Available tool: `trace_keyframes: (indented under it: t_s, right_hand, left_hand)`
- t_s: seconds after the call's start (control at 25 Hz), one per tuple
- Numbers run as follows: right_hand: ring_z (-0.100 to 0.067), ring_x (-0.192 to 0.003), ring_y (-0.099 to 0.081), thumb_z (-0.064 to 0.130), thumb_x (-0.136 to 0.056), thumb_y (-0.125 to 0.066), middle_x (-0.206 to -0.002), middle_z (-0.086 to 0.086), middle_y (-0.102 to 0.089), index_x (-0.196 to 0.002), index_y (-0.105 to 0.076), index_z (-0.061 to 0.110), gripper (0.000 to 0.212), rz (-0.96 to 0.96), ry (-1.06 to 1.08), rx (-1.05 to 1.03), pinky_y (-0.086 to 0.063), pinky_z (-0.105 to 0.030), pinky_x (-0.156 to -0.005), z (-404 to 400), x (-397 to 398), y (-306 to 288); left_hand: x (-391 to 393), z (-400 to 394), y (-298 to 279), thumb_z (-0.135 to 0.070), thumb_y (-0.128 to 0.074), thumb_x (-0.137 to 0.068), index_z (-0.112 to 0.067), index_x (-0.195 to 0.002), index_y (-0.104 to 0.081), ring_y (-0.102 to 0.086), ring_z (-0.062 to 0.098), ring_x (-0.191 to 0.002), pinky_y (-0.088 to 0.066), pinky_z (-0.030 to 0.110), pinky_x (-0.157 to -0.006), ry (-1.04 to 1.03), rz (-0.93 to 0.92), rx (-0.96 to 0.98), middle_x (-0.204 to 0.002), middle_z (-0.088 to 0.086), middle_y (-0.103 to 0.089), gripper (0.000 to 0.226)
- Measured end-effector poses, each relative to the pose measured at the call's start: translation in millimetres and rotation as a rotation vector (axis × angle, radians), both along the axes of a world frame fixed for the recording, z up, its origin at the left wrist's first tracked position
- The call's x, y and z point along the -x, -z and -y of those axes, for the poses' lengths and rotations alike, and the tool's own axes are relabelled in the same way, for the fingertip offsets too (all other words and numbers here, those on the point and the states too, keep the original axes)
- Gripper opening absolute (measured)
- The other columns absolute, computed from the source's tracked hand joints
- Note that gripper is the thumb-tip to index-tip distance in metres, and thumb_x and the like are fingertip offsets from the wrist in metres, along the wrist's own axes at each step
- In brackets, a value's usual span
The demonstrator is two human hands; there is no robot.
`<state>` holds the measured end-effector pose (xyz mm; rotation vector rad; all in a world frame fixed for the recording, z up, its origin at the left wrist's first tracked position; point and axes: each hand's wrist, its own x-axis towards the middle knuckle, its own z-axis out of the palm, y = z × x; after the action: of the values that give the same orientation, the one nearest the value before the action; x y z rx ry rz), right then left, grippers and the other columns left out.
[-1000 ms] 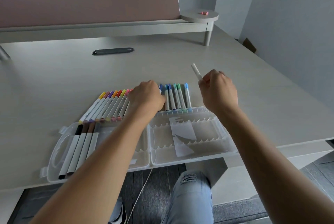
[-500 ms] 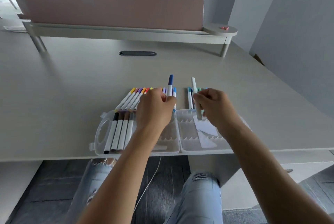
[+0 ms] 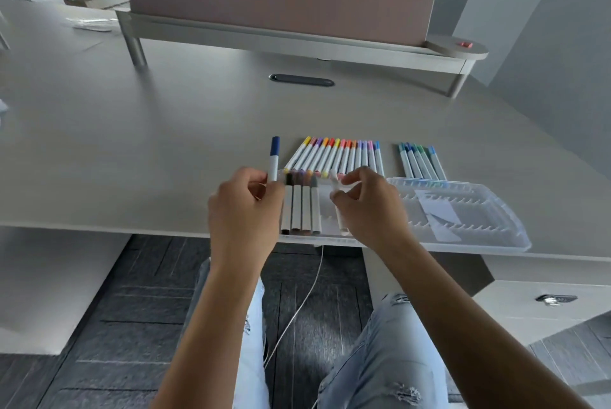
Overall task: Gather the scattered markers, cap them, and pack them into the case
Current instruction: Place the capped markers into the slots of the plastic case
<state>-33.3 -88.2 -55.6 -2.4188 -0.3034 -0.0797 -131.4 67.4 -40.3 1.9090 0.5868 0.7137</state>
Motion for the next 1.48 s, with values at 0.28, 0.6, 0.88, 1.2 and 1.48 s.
trace_keyframes:
  t_s: [0.28,0.6,0.88,1.2,1.48]
  right_hand:
    - [-0.008,-0.076,-0.066,0.045,-0.097,-0.061,-0.085,0.014,-0.071,-0.114,-0.062,0.026,0.025,0.043,0.017,0.145,-0.054,-0.030,-0.069,-22,0,3]
    - [-0.008,-0.070,-0.067,0.030,-0.096,-0.068,-0.076,0.011,-0.073,-0.091,-0.079,0.019,0.017,0.071,-0.004,0.051,-0.053,-0.025,-0.063,-8,-2,14]
    - [-0.008,-0.068,-0.068,0.034,-0.095,-0.068,-0.071,0.012,-0.072,-0.088,-0.078,0.022,0.018,0.028,-0.026,-0.030,-0.056,-0.026,-0.066,-4,-3,17]
    - [-0.005,-0.069,-0.068,0.036,-0.092,-0.074,-0.072,0.013,-0.073,-0.086,-0.078,0.026,0.013,0.024,-0.067,-0.046,-0.058,-0.028,-0.066,-1,-4,17]
    - [-0.007,-0.066,-0.066,0.031,-0.096,-0.067,-0.070,0.011,-0.072,-0.085,-0.075,0.023,0.016,0.042,-0.106,-0.058,-0.058,-0.032,-0.066,7,-6,16]
  left_hand:
    - [12,-16,8,-0.024,-0.065,-0.089,-0.020,-0.093,-0.074,-0.067,0.014,-0.067,-0.058,0.040,-0.067,-0.005,0.007,0.052,-0.070,-0.010,-0.071,0.010]
    - [5,0,9,-0.021,-0.065,-0.090,-0.019,-0.099,-0.075,-0.064,0.006,-0.063,-0.053,0.030,-0.061,0.044,0.016,0.024,-0.069,-0.011,-0.070,0.013]
    - [-2,13,13,-0.022,-0.062,-0.093,-0.020,-0.111,-0.072,-0.056,0.004,-0.057,-0.041,0.026,-0.062,0.067,-0.001,-0.016,-0.064,-0.011,-0.065,0.020]
    - [-8,22,17,-0.019,-0.061,-0.094,-0.027,-0.104,-0.072,-0.052,0.010,-0.051,-0.039,0.020,-0.056,0.101,0.031,-0.103,-0.056,-0.007,-0.060,0.018]
    - [-25,38,22,-0.021,-0.060,-0.092,-0.024,-0.104,-0.072,-0.049,0.009,-0.053,-0.043,0.028,-0.059,0.100,0.024,-0.214,-0.056,-0.008,-0.056,0.018]
